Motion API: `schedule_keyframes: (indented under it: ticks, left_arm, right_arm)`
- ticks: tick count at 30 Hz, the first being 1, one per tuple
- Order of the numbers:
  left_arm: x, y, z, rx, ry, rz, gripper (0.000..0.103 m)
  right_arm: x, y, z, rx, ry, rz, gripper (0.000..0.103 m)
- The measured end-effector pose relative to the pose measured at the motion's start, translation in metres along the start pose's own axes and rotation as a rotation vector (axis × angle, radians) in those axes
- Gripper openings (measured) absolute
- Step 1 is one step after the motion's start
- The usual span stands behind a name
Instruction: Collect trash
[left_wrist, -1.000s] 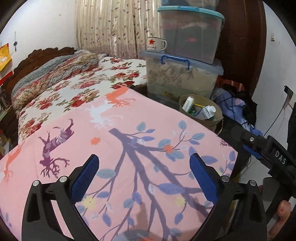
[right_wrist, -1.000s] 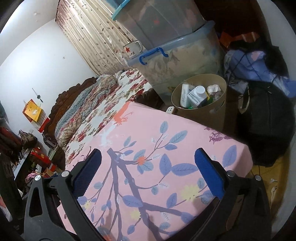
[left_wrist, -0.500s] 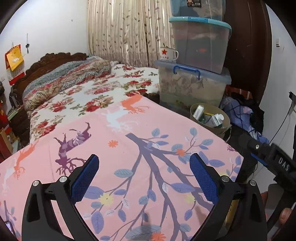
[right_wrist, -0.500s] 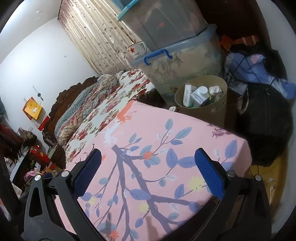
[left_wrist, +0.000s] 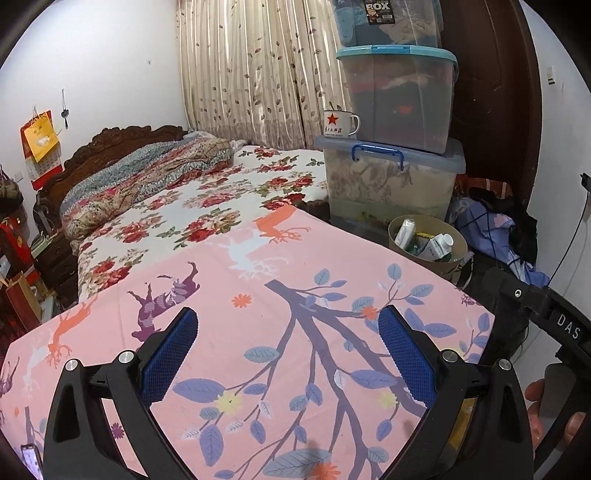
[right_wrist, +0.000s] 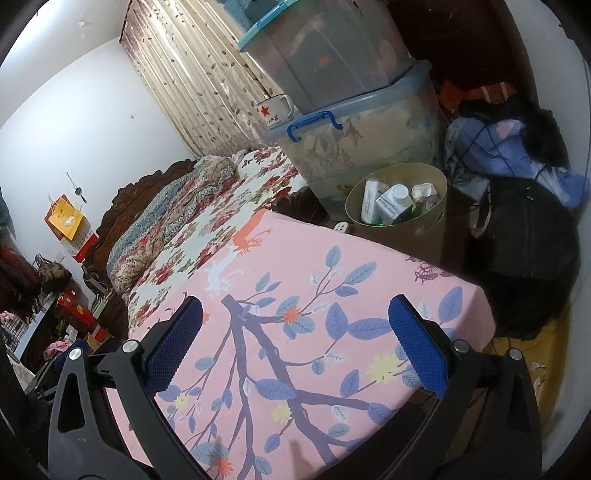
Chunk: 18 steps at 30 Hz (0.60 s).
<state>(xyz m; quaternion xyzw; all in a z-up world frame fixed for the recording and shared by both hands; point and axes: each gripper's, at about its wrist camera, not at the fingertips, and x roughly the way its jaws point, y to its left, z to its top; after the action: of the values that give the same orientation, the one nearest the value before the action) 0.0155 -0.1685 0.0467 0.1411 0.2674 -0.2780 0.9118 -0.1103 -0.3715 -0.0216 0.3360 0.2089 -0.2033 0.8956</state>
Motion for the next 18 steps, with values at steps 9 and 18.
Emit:
schedule_keyframes:
  ticks: [9, 18]
  left_arm:
    - [-0.0021, -0.0010, 0.0003, -0.003, -0.003, 0.010, 0.094]
    - [-0.0043, -0.0067, -0.0006, 0.019, -0.017, 0.044, 0.094]
  right_arm:
    - [0.0020, -0.0026, -0.0025, 0.008, 0.016, 0.004, 0.100]
    - [0.0039, -0.0047, -0.0056, 0.016, 0.017, 0.002, 0.100]
